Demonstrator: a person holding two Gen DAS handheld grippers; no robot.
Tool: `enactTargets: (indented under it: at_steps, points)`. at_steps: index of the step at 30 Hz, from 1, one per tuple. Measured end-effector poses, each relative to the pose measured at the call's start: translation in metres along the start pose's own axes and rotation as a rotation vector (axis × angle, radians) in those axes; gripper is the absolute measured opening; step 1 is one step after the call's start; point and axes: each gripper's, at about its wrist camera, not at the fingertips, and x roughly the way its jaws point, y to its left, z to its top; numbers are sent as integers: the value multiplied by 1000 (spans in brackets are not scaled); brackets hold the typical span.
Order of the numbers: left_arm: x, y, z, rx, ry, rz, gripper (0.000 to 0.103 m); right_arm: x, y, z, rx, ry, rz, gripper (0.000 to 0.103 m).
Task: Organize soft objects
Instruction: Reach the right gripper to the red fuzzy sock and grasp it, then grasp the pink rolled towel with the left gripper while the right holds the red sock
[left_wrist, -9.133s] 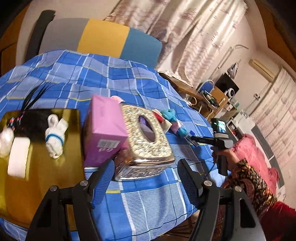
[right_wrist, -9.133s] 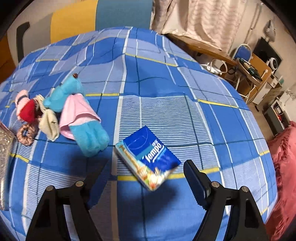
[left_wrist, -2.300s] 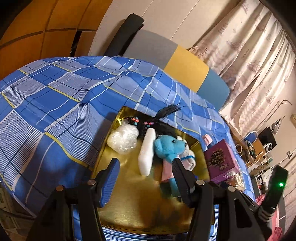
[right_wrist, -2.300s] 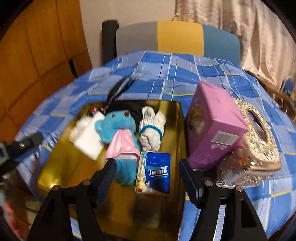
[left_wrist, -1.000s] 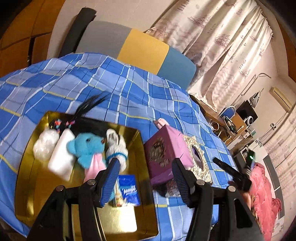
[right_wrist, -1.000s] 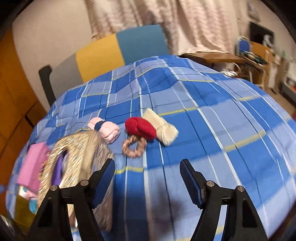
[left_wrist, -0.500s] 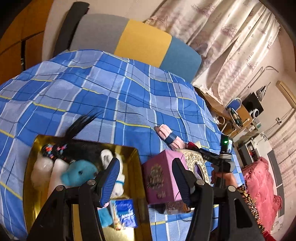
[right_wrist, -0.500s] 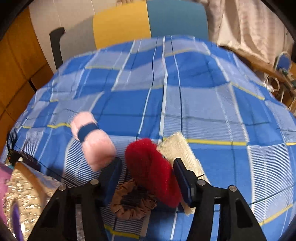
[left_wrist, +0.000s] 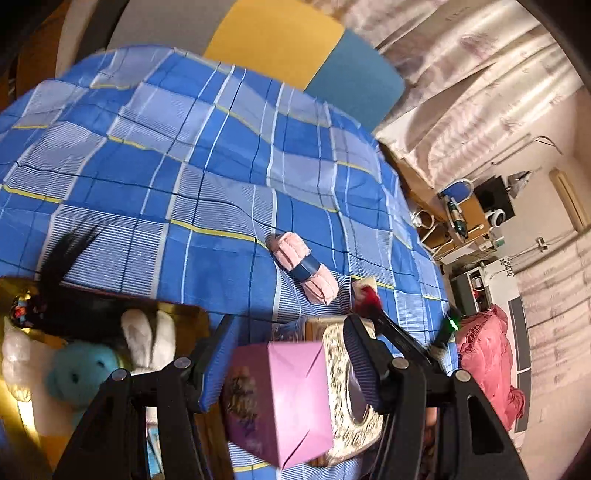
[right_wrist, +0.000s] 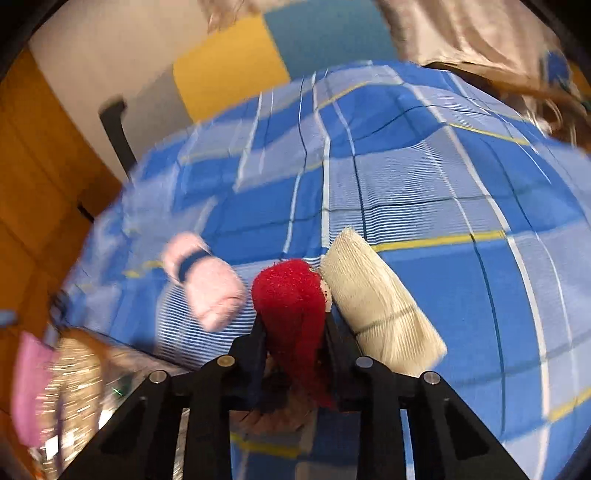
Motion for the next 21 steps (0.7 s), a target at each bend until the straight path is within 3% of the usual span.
enactTargets:
  at_steps: [5, 8, 12, 15, 21]
  points:
    - [46, -21, 41, 14, 163, 6, 62, -43, -13, -34, 78, -122, -61, 28]
    - [77, -31, 56, 28, 238, 33, 66, -47, -13, -52, 57, -142, -127, 28]
    - [120, -38, 69, -20, 342, 26, 66, -38, -14, -67, 40, -143, -137, 28]
    - [147, -43, 72, -55, 404, 26, 66, -32, -21, -74, 73, -134, -37, 28]
    - [191, -54, 84, -120, 432, 29, 66, -38, -26, -80, 99, -187, 32, 28]
